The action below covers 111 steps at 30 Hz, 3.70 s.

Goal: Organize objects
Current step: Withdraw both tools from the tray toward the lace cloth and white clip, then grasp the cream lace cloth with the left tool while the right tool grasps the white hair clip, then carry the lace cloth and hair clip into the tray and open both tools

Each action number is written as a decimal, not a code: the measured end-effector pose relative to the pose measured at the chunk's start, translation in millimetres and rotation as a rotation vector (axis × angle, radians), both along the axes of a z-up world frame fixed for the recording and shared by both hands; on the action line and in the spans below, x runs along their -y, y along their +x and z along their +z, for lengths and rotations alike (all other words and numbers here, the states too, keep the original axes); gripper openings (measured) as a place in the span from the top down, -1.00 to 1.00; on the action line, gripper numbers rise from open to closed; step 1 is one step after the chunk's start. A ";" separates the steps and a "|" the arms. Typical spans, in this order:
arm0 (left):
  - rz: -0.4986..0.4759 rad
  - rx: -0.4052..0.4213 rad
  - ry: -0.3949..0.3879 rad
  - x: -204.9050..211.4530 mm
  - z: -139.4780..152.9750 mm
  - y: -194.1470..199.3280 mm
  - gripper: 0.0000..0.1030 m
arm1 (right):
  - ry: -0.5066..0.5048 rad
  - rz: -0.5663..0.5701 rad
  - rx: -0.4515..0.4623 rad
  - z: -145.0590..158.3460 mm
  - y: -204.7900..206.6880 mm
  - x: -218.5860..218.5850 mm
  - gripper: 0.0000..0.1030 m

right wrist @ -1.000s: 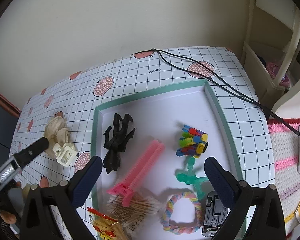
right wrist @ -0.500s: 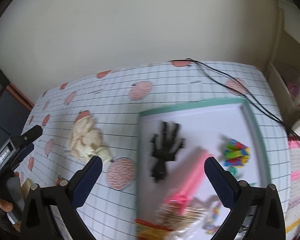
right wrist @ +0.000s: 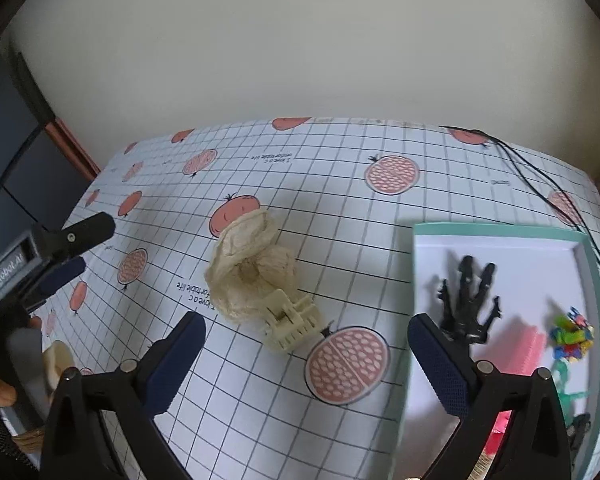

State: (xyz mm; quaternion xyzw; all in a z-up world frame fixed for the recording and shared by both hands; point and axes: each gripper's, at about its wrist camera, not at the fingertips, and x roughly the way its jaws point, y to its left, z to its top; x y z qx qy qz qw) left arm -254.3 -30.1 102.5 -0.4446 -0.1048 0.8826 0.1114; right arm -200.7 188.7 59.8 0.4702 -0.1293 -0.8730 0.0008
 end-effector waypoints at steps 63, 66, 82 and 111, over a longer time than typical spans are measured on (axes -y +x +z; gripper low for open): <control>-0.145 0.091 0.003 -66.7 -67.9 -21.2 0.86 | -0.097 -0.053 0.016 -28.6 -9.6 -22.1 0.63; -0.137 0.050 0.019 -63.2 -51.6 -19.8 0.86 | -0.099 -0.058 -0.006 -19.5 -7.6 -26.2 0.63; -0.161 -0.053 0.053 -75.6 -3.1 -8.8 0.86 | -0.078 -0.105 -0.035 1.2 9.8 -60.9 0.63; -0.487 -0.106 -0.030 -216.9 10.2 69.7 0.86 | -0.035 -0.335 -0.008 -2.0 74.7 -176.5 0.62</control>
